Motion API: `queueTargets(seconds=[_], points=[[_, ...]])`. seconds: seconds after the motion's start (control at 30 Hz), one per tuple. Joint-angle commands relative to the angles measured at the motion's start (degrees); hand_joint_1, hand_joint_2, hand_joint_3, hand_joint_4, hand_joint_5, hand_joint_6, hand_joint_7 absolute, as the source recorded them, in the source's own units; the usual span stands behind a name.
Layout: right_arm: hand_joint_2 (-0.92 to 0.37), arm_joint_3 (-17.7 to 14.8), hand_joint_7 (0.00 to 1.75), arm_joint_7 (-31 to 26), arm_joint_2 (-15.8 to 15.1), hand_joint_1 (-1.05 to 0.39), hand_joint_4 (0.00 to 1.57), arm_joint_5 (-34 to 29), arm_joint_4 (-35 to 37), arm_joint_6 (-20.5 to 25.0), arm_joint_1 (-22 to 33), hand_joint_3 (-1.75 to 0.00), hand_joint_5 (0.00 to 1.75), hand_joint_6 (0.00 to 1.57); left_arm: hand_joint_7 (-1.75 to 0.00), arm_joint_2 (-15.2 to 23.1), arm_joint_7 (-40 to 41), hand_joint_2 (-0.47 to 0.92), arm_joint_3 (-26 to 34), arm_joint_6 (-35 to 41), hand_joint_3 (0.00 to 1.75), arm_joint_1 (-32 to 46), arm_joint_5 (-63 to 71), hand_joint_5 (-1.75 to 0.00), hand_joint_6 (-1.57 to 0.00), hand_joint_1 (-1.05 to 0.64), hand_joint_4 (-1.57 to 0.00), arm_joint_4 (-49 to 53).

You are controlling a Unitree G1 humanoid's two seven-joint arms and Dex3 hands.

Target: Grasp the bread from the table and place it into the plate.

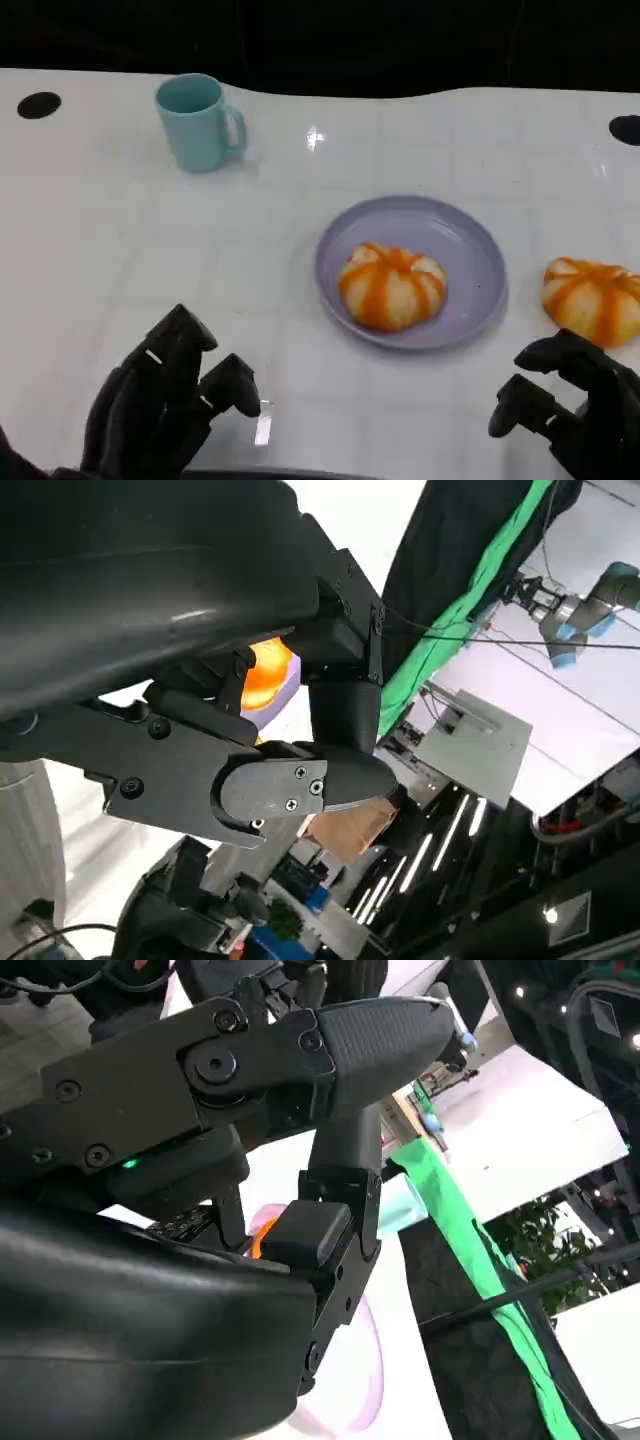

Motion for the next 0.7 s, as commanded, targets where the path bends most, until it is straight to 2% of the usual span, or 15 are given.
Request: queueTargets(seconds=[0.03,0.43,0.7], points=[[-0.92,-0.6,0.9,0.3,-0.8,-0.52,0.74,0.0,0.4,-0.7,-0.3,-0.22,1.49,0.85,-1.75,1.3,0.1,0.92,-0.2,-0.4,0.41,0.5,1.4,-1.75,-0.55,-0.53,-0.78,0.3],[-0.92,-0.9,0.9,0.2,-0.7,-0.52,0.76,-0.3,1.3,-1.1,-0.9,-0.22,1.49,0.86,-1.75,0.9,2.2,0.92,-0.8,0.9,0.42,0.8,2.7,-1.75,-0.6,-0.51,-0.84,0.2],[-0.92,-1.3,0.92,1.2,-1.2,-0.52,0.74,-0.3,2.8,-1.7,-1.7,-0.23,1.49,0.85,-1.75,0.9,0.6,0.92,-0.6,-0.4,0.43,-0.4,2.4,-1.75,-0.59,-0.52,-0.82,2.4]])
